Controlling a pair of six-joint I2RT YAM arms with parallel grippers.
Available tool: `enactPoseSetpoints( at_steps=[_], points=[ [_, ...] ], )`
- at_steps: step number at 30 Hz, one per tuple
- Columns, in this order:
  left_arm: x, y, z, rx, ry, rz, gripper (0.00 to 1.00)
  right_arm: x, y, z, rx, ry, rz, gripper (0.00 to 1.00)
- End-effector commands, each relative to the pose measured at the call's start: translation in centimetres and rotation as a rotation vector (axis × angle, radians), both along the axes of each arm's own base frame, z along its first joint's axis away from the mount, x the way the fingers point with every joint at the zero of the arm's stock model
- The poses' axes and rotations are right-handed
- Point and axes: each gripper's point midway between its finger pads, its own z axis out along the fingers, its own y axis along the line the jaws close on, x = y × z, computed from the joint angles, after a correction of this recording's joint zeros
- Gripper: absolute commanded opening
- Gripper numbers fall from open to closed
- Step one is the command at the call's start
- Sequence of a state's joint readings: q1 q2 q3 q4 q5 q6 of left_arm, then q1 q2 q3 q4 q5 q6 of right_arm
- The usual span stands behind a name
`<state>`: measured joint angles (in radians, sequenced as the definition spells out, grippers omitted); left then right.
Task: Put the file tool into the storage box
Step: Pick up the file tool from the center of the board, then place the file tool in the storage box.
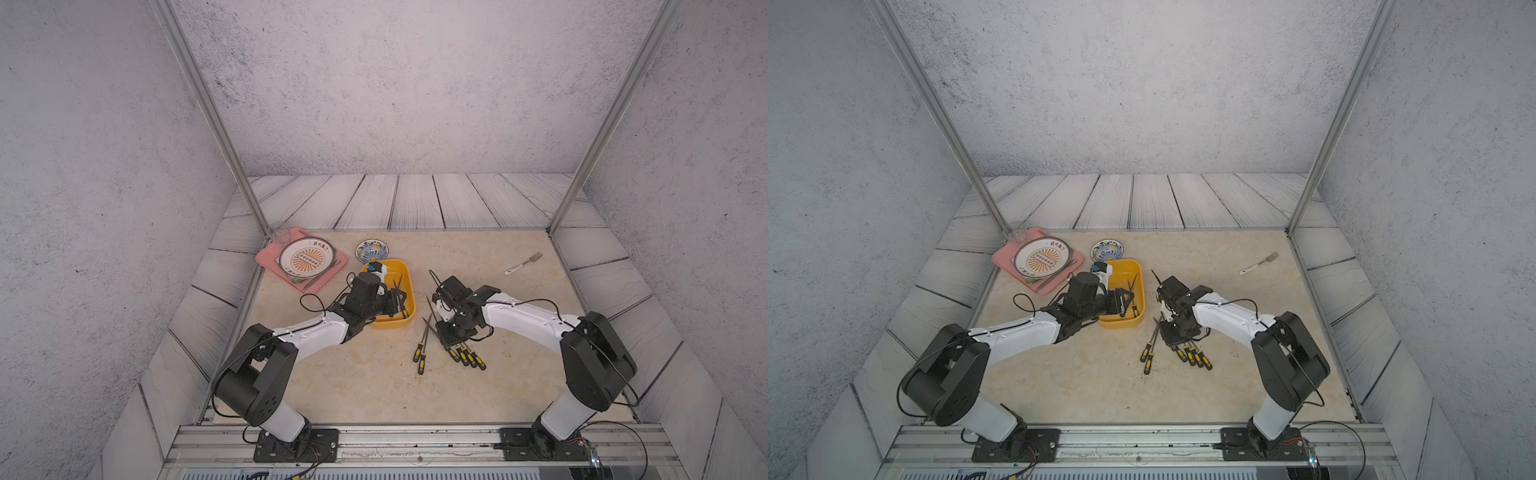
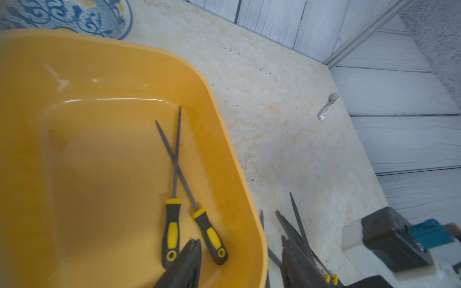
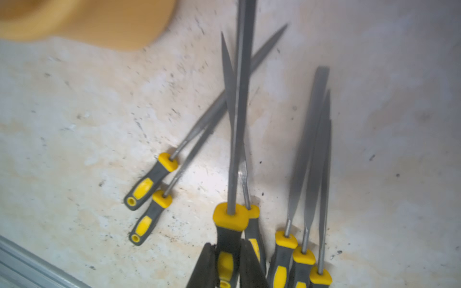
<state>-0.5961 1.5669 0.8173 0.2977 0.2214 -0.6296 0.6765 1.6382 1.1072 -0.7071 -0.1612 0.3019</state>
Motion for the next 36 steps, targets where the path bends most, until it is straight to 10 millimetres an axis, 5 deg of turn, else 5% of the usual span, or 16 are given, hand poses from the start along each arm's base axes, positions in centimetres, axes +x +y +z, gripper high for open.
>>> enactPoseSetpoints(
  at_steps=[1, 7, 17, 23, 27, 31, 36],
  points=[
    [-0.4, -3.3, 2.2, -0.091, -0.044, -0.099, 0.56, 0.2, 1.2, 1.4, 0.055, -0.024, 0.036, 0.01],
    [-1.6, -6.7, 2.2, -0.115, -0.033, -0.199, 0.56, 0.8, 2.5, 3.8, 0.119, -0.056, 0.069, 0.01],
    [-1.9, -8.1, 1.1, -0.126, 0.007, -0.233, 0.52, 1.2, 3.8, 7.6, 0.219, -0.116, 0.083, 0.03],
    [-2.3, -8.7, 1.4, -0.158, 0.018, -0.267, 0.00, 1.6, 3.5, 7.8, 0.201, -0.133, 0.064, 0.03],
    [-2.3, -8.2, 1.3, -0.145, 0.016, -0.252, 0.00, 1.9, 3.2, 8.0, 0.194, -0.151, 0.049, 0.05],
    [-1.3, -6.8, 2.5, -0.105, -0.037, -0.216, 0.00, 2.2, 2.9, 8.5, 0.197, -0.184, 0.023, 0.28],
    [2.3, -2.3, 4.3, 0.025, -0.148, -0.036, 0.00, 2.3, 2.5, 8.7, 0.201, -0.213, 0.010, 0.34]
  ],
)
